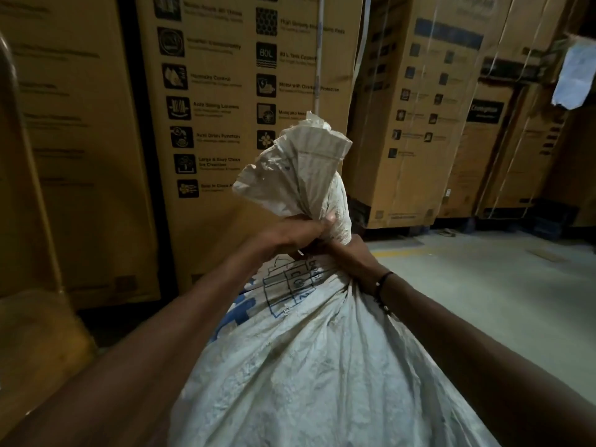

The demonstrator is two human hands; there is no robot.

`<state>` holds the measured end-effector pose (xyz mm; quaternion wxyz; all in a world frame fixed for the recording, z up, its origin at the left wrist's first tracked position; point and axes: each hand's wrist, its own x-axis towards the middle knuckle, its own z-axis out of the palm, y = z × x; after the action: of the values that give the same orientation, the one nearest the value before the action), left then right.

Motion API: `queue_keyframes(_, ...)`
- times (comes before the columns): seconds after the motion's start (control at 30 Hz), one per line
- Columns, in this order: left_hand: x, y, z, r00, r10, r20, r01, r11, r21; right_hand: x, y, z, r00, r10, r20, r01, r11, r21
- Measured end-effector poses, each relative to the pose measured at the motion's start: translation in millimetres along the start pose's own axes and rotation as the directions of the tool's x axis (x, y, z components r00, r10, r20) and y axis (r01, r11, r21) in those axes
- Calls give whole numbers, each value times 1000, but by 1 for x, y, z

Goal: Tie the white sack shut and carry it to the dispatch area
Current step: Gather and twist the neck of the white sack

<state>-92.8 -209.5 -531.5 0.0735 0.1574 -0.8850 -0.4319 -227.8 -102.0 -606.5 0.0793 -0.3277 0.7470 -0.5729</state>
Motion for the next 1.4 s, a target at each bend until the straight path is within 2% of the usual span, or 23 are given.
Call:
queue_keyframes(0.1, 2, 3, -5, 998, 58, -6, -58, 998, 34, 5, 3, -12, 992, -44, 118, 43, 999, 5)
queue_keyframes(0.23, 2, 3, -11, 975, 206, -86, -192, 969, 154, 4, -6, -23, 966, -66, 251, 79, 996, -41)
queue_keyframes(0.4, 15, -9, -10, 910, 387, -152, -353, 912, 206, 3, -1, -22, 934, -2, 359, -51, 989, 136)
queue_keyframes(0.53, 29, -8, -7, 883, 411, -229, -387, 911, 142, 7, 3, -27, 887, 78, 456, -180, 966, 184)
queue_keyframes(0.67, 44, -11, -3, 868, 409, -283, -447, 891, -83, 13, 19, -29, 859, 68, 508, -223, 942, 252)
queue_keyframes(0.87, 52, -14, 15, 894, 326, -307, -397, 894, -206, 10, 40, -31, 847, 38, 530, -268, 892, 365)
queue_keyframes(0.97, 44, -16, 17, 897, 256, -361, -351, 908, -228, 11, 30, -28, 839, 58, 541, -271, 907, 323)
queue_keyframes(1.07, 29, -17, 13, 901, 211, -379, -309, 925, -221, 8, 17, -23, 861, 49, 506, -204, 945, 255)
queue_keyframes(1.13, 13, -18, 6, 929, 172, -327, -244, 950, -195, 4, 7, -24, 887, 26, 462, -129, 972, 194)
queue_keyframes(1.23, -2, -20, -3, 970, 60, -237, -76, 995, -61, -4, -5, -35, 926, 13, 376, -35, 998, 53)
queue_keyframes(1.3, -12, -22, -4, 983, 2, -184, -22, 994, -106, -14, -12, -42, 942, -15, 335, 26, 999, -27)
queue_keyframes(1.4, -28, -27, -15, 997, -9, -77, -1, 992, -128, -30, -25, -46, 972, -97, 215, 137, 974, -183)
